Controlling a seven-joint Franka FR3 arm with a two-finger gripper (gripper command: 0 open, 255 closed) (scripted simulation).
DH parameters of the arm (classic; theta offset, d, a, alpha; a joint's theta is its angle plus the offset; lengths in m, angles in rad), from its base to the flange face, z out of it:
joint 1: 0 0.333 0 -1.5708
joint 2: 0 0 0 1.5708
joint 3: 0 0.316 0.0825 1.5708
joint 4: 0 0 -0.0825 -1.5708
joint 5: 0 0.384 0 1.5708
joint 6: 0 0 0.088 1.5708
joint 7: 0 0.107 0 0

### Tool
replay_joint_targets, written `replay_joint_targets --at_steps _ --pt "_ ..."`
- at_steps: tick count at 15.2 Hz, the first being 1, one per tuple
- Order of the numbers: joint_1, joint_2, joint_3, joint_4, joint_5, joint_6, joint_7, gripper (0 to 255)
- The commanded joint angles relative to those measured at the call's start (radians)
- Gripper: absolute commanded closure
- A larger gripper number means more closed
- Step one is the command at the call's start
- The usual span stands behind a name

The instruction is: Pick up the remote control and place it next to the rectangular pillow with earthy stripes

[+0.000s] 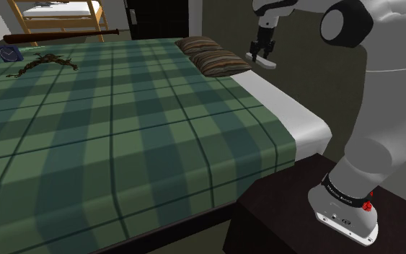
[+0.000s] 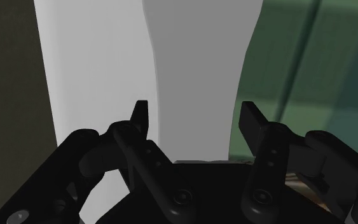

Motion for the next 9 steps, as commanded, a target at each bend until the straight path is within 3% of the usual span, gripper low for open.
replay_joint_targets --at_steps 1,9 --pt "0.003 -0.004 0.001 -0.033 0.000 0.030 -0.001 255" --pt "0.008 0.009 0.004 -0.122 0.006 0.131 -0.008 255"
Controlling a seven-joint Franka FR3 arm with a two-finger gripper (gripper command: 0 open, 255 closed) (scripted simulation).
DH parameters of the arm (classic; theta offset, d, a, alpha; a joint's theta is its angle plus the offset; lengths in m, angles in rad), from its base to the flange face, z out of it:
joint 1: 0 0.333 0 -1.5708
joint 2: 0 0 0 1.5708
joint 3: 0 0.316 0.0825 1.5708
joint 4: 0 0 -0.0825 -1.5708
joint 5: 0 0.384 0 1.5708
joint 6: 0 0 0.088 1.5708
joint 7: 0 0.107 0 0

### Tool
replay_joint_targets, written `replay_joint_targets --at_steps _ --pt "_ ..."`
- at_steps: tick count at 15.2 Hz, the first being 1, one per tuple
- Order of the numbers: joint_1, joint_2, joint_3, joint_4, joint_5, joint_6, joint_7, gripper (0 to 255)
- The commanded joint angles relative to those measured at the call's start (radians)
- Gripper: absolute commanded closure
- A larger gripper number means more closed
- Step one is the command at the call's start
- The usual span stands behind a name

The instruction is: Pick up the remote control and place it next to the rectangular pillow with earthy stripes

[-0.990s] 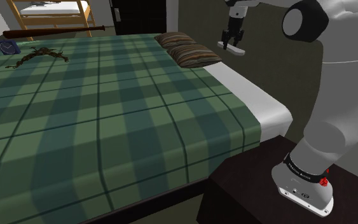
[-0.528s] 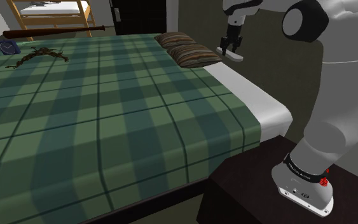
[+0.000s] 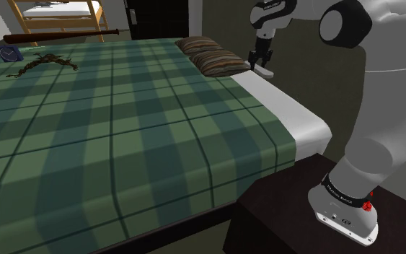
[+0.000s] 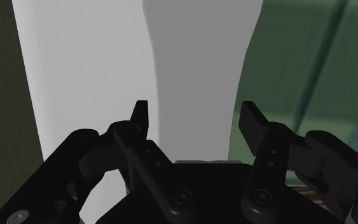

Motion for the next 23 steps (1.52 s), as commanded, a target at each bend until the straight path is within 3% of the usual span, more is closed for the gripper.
replay_joint_targets --at_steps 1,15,23 --pt "0.001 0.005 0.001 -0.019 0.002 0.024 -0.002 255" --pt "-0.001 0.062 0.013 -0.124 0.026 0.184 -0.019 255" --pt "-0.001 0.065 0.014 -0.128 0.027 0.191 -0.020 255"
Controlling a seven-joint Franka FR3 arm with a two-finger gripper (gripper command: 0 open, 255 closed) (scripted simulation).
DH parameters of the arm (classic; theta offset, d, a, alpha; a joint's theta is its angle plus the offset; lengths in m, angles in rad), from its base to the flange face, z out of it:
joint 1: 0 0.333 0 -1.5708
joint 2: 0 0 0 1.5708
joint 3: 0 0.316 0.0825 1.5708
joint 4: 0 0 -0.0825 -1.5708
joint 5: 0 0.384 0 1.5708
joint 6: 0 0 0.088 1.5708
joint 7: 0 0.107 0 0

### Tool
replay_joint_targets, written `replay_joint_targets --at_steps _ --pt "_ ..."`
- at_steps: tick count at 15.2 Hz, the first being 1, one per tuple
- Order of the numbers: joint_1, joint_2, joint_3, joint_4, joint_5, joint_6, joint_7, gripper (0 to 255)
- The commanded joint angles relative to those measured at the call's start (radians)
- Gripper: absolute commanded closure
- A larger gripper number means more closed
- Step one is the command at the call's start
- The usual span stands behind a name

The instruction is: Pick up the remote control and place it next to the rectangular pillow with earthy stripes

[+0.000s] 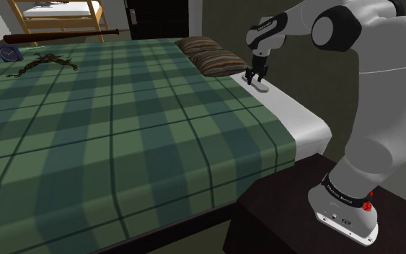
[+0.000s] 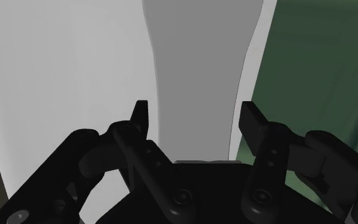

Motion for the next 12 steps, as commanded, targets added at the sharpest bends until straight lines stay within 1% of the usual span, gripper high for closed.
replay_joint_targets --at_steps 1,2,7,11,12 --pt "0.000 0.000 0.000 0.000 0.000 0.000 0.000 255" --pt "0.000 0.000 0.000 0.000 0.000 0.000 0.000 0" --pt "0.000 0.000 0.000 0.000 0.000 0.000 0.000 0" --pt "0.001 -0.042 -0.009 0.067 -0.017 -0.106 0.011 0" --pt "0.001 -0.042 -0.009 0.067 -0.017 -0.106 0.011 0"
